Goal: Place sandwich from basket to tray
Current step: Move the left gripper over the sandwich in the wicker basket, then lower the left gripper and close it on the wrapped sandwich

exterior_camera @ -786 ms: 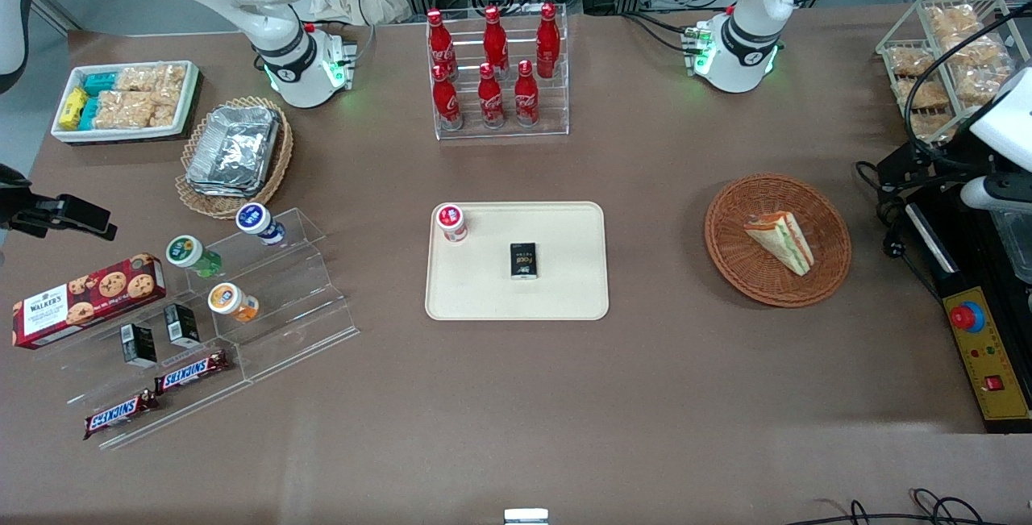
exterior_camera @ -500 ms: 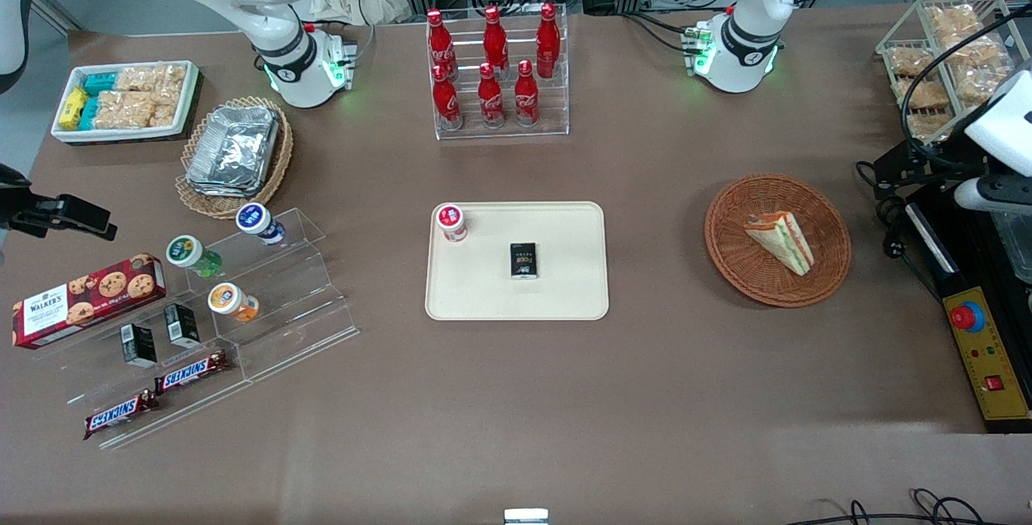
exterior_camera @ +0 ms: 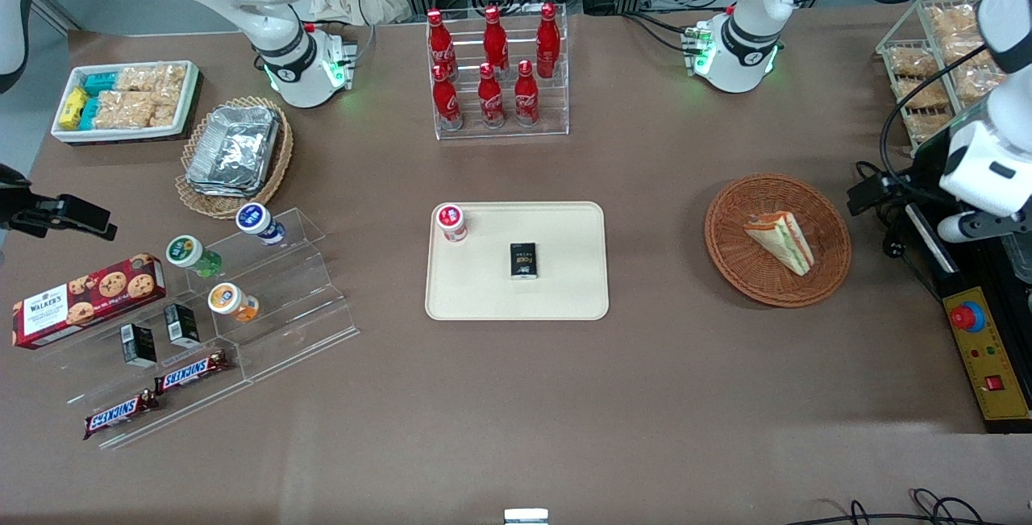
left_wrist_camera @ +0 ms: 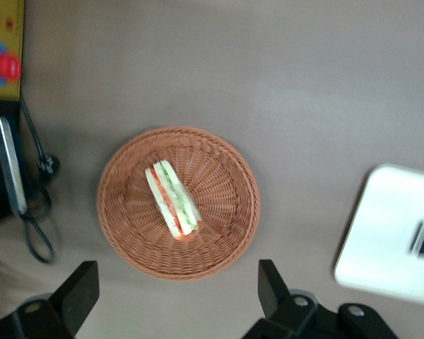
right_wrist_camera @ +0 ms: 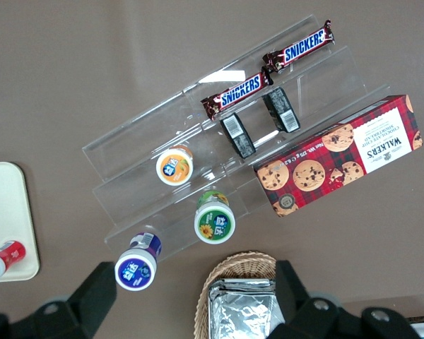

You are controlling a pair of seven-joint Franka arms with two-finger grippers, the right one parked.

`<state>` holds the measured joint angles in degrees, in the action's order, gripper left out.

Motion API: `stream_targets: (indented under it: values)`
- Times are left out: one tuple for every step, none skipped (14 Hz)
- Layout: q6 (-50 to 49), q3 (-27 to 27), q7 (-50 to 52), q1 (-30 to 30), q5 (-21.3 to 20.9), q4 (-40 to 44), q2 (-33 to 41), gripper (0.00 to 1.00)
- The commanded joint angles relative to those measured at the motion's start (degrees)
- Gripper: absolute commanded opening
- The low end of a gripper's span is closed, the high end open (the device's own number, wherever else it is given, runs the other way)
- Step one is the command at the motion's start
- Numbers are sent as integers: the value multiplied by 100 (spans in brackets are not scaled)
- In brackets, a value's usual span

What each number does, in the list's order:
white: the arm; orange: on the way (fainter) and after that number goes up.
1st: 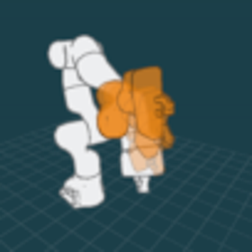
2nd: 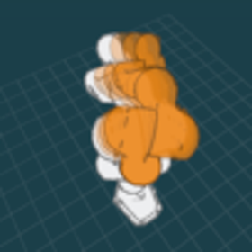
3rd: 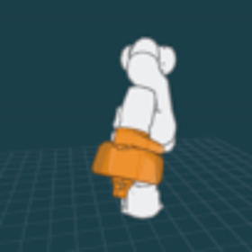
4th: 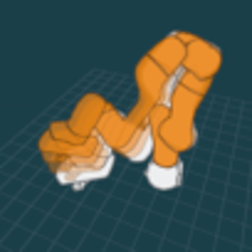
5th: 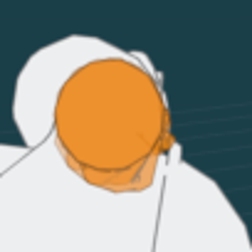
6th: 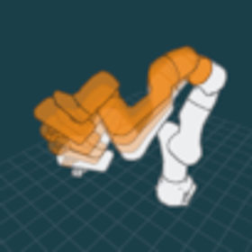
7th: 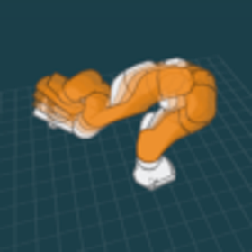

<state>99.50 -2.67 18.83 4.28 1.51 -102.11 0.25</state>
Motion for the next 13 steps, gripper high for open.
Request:
stream_targets:
  values:
    - [1084, -110, 1023, -15, -1, -1552, 641, 100]
    - [1846, -102, 1279, -15, -10, -2192, 808, 100]
    - [2454, -84, 1708, -15, -19, -2564, 827, 100]
    - [2721, -84, 2086, -15, -28, -2699, 732, 100]
    - [2767, -84, 2299, -15, -28, -2761, 635, 100]
    - [2994, -84, 2388, -15, -28, -2944, 564, 100]
    - [3327, -84, 2519, -24, -28, -3137, 538, 100]
    - [3574, -93, 2581, -41, -19, -3244, 442, 100]
    - [3724, -93, 2669, -33, -19, -3254, 275, 100]
    - [3865, -93, 2905, 2, -19, -3262, 91, 100]
    - [4110, -84, 3072, 28, -19, -3332, -68, 100]
    - [4365, -76, 3135, 46, -19, -3455, -165, 100]
    - [4585, -84, 3136, 46, -28, -3647, -218, 100]
